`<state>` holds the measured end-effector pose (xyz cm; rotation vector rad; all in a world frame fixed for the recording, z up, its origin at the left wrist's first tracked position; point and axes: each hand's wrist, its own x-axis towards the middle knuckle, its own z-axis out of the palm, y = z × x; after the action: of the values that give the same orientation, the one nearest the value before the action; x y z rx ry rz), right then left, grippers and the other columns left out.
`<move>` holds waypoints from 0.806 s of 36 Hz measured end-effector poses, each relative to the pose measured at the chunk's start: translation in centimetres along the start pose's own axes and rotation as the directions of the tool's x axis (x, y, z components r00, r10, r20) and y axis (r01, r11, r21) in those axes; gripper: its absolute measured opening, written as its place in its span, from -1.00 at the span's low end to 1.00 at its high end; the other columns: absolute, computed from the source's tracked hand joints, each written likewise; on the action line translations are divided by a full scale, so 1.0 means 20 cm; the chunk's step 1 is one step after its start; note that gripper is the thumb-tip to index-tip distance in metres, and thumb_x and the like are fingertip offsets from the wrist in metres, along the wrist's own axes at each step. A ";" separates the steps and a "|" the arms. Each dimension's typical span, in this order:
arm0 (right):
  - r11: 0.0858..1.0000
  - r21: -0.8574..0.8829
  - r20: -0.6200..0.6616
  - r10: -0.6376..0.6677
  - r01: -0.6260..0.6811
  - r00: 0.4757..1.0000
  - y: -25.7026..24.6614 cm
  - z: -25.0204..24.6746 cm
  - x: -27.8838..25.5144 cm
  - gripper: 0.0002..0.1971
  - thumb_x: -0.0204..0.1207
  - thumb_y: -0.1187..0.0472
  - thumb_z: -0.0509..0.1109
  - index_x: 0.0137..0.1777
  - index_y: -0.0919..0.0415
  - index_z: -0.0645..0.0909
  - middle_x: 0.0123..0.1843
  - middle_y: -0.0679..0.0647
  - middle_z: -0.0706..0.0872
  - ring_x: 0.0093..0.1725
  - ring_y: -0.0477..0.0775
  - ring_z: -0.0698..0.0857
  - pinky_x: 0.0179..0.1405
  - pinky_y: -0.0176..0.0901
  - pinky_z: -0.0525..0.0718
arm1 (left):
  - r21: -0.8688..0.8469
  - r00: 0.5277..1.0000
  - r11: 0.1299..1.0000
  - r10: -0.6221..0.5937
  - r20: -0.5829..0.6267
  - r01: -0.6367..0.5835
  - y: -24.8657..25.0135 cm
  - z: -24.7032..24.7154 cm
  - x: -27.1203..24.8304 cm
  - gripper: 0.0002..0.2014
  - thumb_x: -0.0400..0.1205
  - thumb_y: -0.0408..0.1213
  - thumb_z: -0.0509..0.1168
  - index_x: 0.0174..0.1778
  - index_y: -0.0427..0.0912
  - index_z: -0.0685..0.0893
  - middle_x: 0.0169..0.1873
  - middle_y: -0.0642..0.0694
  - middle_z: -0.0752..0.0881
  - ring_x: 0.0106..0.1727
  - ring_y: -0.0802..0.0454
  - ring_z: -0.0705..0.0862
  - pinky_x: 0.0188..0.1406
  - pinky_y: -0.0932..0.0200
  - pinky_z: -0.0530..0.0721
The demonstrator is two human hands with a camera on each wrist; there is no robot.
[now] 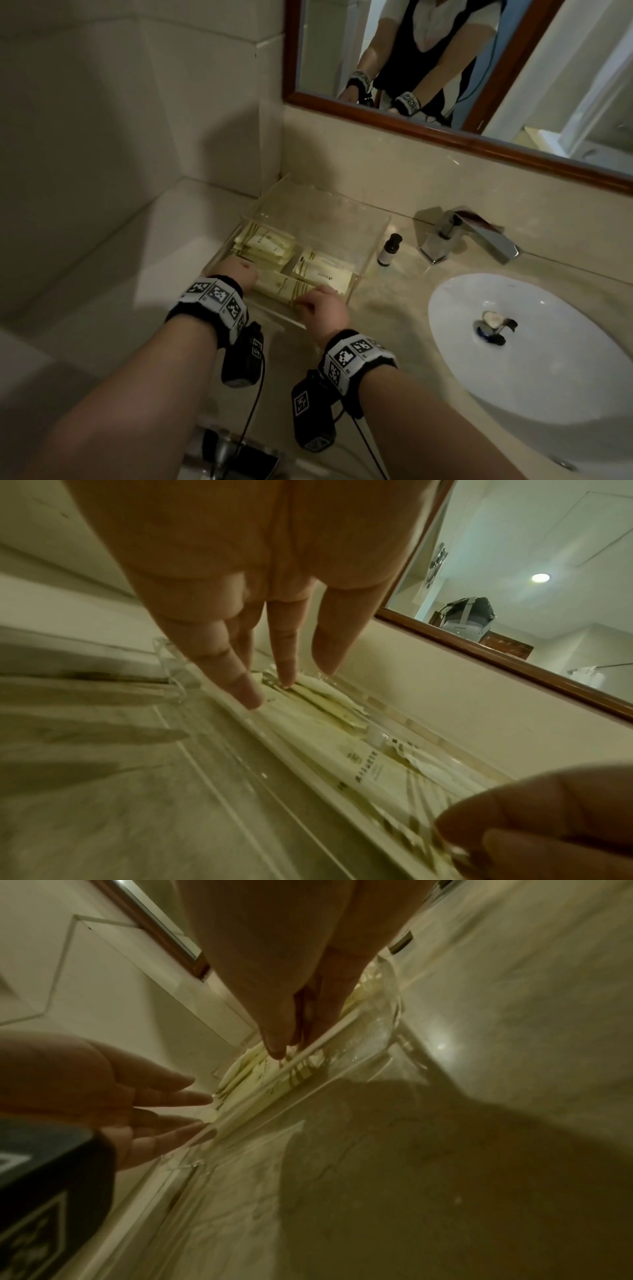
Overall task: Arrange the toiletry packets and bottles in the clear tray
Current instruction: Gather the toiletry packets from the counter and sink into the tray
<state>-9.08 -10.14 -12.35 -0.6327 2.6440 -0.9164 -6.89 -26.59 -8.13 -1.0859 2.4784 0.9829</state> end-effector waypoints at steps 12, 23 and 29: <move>0.995 -0.093 0.155 -0.007 0.022 0.988 -0.01 0.01 0.04 -0.73 0.61 0.26 0.26 0.25 0.17 0.66 0.27 0.08 0.55 0.25 0.10 0.57 0.24 -0.25 0.47 | 0.152 0.999 0.988 -0.026 -0.029 0.030 0.06 0.01 -0.01 -0.62 0.66 -0.21 0.16 0.37 -0.26 0.58 0.42 -0.25 0.54 0.42 -0.18 0.53 0.37 0.10 0.49; 0.975 -0.205 0.155 -0.049 0.081 0.987 0.00 0.00 0.06 -0.73 0.61 0.12 0.24 0.24 0.01 0.68 0.23 0.03 0.60 0.34 0.12 0.47 0.31 -0.10 0.48 | 0.132 0.998 0.990 0.045 0.034 -0.049 0.09 0.00 -0.03 -0.64 0.68 -0.22 0.17 0.35 -0.25 0.60 0.41 -0.22 0.57 0.42 -0.18 0.53 0.37 0.10 0.48; 1.000 -0.031 0.070 -0.002 0.004 0.998 0.01 -0.12 0.04 -0.74 0.62 0.14 0.23 0.17 0.05 0.72 0.21 0.04 0.60 0.27 0.11 0.54 0.31 -0.05 0.53 | 0.064 0.996 0.994 0.088 0.009 -0.088 0.13 0.01 -0.09 -0.61 0.67 -0.20 0.18 0.41 -0.24 0.54 0.43 -0.22 0.54 0.42 -0.18 0.52 0.36 0.09 0.48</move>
<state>-10.77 -9.15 -10.73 -0.6641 2.6005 -0.8404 -7.57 -24.16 -6.21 -0.9601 2.5540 0.9215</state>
